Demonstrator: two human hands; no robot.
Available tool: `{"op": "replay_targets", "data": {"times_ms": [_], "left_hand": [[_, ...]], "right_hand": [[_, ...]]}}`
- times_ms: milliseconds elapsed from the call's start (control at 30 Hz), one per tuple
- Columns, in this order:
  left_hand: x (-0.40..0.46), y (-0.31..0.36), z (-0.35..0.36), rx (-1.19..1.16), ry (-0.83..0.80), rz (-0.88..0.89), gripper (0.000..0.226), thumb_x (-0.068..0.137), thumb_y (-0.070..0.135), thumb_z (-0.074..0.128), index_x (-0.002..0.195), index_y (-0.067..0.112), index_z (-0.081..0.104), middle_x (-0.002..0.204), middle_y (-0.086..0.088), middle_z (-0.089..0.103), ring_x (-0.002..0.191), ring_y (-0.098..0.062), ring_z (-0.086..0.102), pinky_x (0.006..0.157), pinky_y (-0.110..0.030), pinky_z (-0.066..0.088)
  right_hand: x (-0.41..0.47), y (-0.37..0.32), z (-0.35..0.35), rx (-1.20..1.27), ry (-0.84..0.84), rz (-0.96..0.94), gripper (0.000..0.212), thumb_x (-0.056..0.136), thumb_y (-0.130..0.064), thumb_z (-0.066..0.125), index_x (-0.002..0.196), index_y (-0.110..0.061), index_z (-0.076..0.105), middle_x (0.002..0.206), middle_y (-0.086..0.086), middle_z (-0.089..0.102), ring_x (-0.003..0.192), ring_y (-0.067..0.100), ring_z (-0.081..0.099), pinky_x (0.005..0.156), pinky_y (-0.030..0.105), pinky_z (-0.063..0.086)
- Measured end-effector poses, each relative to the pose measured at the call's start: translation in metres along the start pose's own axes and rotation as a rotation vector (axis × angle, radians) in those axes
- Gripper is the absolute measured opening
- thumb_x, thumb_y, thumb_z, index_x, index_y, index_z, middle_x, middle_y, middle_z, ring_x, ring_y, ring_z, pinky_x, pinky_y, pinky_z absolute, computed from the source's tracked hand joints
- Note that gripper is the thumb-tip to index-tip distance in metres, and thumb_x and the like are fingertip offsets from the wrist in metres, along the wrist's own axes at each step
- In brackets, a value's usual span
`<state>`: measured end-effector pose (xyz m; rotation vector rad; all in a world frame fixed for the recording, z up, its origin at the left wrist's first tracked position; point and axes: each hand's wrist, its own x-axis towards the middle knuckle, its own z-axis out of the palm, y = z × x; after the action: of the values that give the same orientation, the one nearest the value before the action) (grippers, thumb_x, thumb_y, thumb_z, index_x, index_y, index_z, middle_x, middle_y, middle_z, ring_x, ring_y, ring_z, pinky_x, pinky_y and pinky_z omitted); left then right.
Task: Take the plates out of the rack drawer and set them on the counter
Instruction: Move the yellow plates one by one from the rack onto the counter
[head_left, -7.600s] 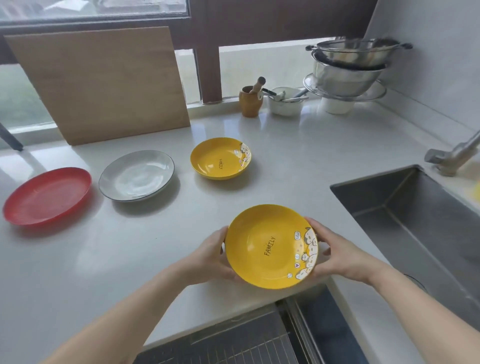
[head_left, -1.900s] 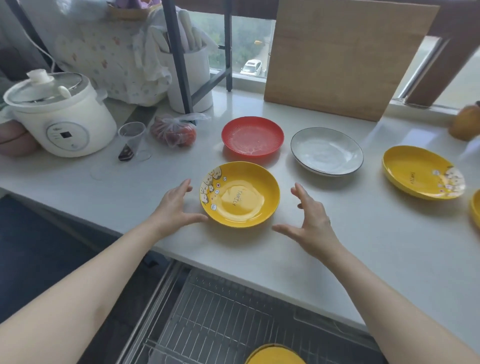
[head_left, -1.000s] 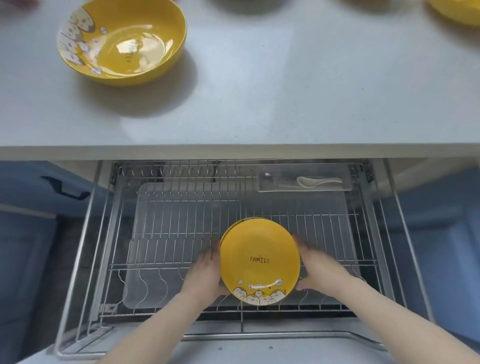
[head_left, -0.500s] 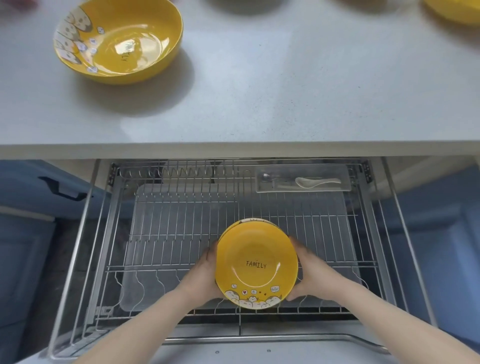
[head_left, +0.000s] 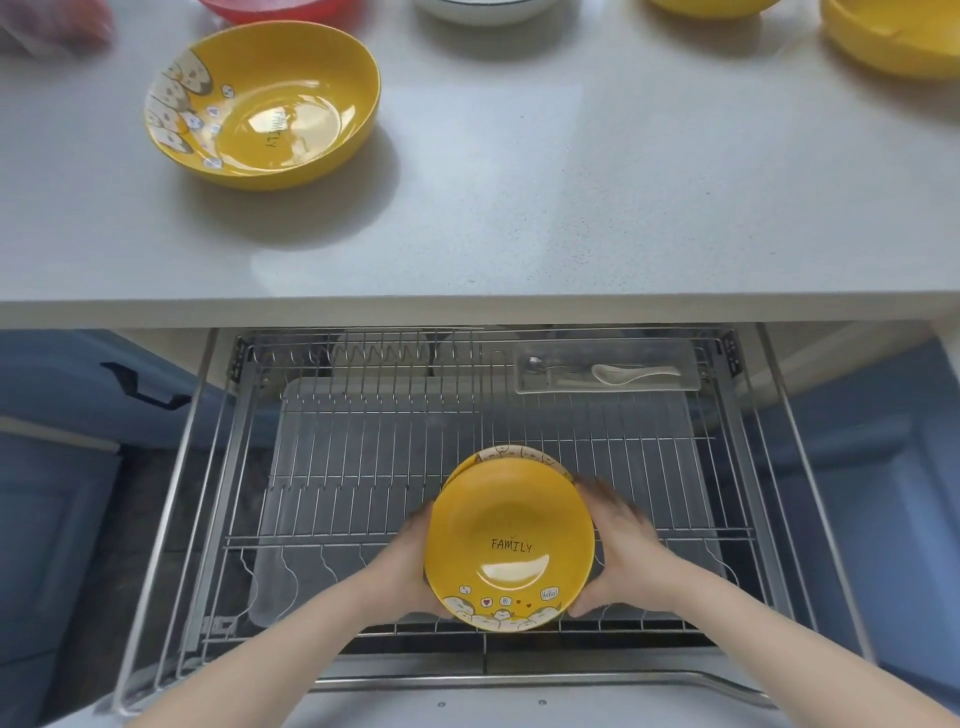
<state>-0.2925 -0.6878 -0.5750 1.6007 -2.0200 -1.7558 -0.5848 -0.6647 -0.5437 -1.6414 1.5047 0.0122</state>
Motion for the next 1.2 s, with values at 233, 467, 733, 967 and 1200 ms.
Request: {"op": "replay_targets", "data": {"times_ms": [233, 467, 733, 967, 1200], "left_hand": [[-0.037, 0.021, -0.029, 0.057, 0.035, 0.113, 0.114, 0.049, 0.044, 0.095, 0.138, 0.048, 0.024, 0.139, 0.022, 0.033, 0.131, 0.0, 0.037, 0.109, -0.03, 0.042], [-0.08, 0.093, -0.082, 0.15, 0.09, 0.239, 0.116, 0.055, 0.058, 0.089, 0.141, 0.054, 0.01, 0.141, 0.041, 0.014, 0.135, 0.015, 0.016, 0.11, -0.015, 0.026], [-0.08, 0.194, -0.157, 0.206, 0.187, 0.32, 0.121, 0.056, 0.056, 0.089, 0.148, 0.047, 0.011, 0.147, 0.032, 0.019, 0.138, 0.01, 0.017, 0.112, -0.02, 0.024], [-0.011, 0.247, -0.212, 0.235, 0.266, 0.301, 0.121, 0.057, 0.036, 0.094, 0.151, 0.03, 0.018, 0.151, 0.009, 0.028, 0.139, -0.006, 0.025, 0.116, -0.031, 0.026], [0.047, 0.254, -0.24, 0.215, 0.289, 0.224, 0.117, 0.057, 0.049, 0.088, 0.149, 0.04, 0.015, 0.15, 0.015, 0.026, 0.139, -0.004, 0.022, 0.118, -0.036, 0.025]], "right_hand": [[-0.028, -0.023, -0.011, 0.168, 0.03, -0.115, 0.127, 0.044, -0.062, 0.089, 0.144, -0.056, 0.011, 0.15, -0.022, 0.024, 0.145, 0.005, 0.019, 0.121, 0.047, 0.022], [-0.077, -0.068, -0.056, 0.271, 0.139, -0.113, 0.141, 0.044, -0.073, 0.088, 0.15, -0.056, -0.003, 0.161, -0.03, -0.003, 0.148, -0.006, -0.016, 0.125, 0.051, 0.009], [-0.088, -0.122, -0.17, 0.246, 0.285, -0.228, 0.135, 0.044, -0.066, 0.092, 0.15, -0.057, 0.008, 0.156, -0.035, 0.012, 0.149, -0.007, 0.002, 0.12, 0.042, 0.019], [-0.025, -0.132, -0.263, 0.126, 0.291, -0.244, 0.114, 0.054, -0.035, 0.096, 0.145, -0.042, 0.028, 0.138, -0.024, 0.036, 0.138, 0.003, 0.029, 0.117, 0.047, 0.03], [0.035, -0.119, -0.304, 0.03, 0.293, -0.19, 0.126, 0.062, -0.051, 0.09, 0.157, -0.027, 0.012, 0.161, -0.009, 0.021, 0.153, 0.015, 0.008, 0.123, 0.047, 0.016]]}}
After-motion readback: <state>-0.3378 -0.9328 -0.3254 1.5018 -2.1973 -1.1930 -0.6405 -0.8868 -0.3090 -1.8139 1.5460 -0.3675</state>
